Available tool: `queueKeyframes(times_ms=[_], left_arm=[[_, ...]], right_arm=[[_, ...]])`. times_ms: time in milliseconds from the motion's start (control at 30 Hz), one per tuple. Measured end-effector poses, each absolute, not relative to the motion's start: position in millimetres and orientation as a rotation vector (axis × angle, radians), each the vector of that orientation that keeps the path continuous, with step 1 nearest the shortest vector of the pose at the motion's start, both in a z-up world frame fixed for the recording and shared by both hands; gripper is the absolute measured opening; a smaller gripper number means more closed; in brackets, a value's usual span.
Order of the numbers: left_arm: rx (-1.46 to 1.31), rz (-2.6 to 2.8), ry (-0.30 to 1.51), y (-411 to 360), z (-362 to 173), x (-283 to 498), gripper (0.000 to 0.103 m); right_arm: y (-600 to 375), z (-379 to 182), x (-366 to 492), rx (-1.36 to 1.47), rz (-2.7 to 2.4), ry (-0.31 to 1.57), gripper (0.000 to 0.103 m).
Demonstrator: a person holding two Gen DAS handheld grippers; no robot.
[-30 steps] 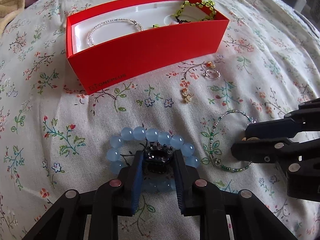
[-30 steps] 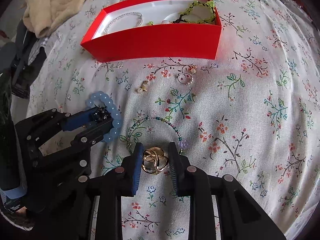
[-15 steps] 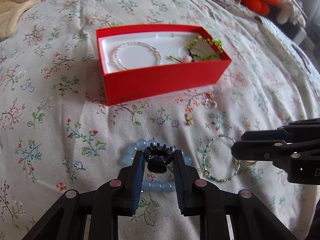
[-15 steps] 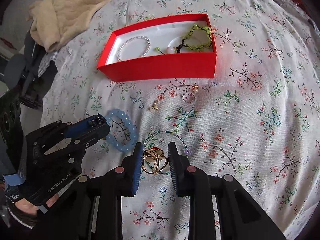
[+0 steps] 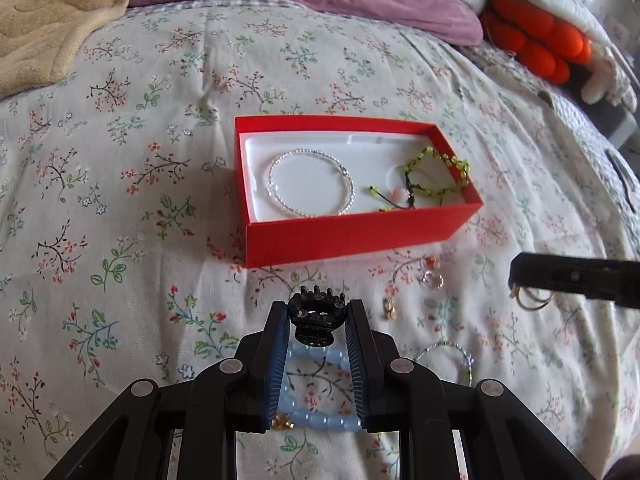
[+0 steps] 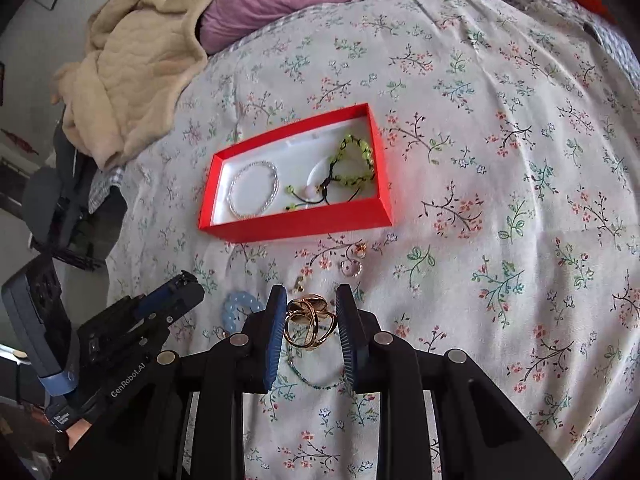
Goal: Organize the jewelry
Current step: 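Carry the hair clip and gold ring over the red box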
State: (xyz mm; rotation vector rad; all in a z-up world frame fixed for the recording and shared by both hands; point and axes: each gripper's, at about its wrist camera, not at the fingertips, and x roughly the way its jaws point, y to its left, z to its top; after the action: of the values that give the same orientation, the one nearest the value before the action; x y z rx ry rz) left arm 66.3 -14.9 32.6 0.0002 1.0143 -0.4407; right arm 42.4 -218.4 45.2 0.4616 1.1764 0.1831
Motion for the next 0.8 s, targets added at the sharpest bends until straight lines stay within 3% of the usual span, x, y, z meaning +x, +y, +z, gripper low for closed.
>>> queueKeyframes(times_ms=[400, 800], left_arm=[[0.033, -0.371, 0.919, -47.0, 39.4, 109.4, 0.023], [0.038, -0.309, 0.950, -57.5, 10.0, 143.9, 0.023]], right_arm=[[-234.4, 46.4, 86.4, 0.486, 0.151, 1.029, 0.027], [-224.9, 17.6, 114.3, 0.430, 0.124, 1.049, 0.027]])
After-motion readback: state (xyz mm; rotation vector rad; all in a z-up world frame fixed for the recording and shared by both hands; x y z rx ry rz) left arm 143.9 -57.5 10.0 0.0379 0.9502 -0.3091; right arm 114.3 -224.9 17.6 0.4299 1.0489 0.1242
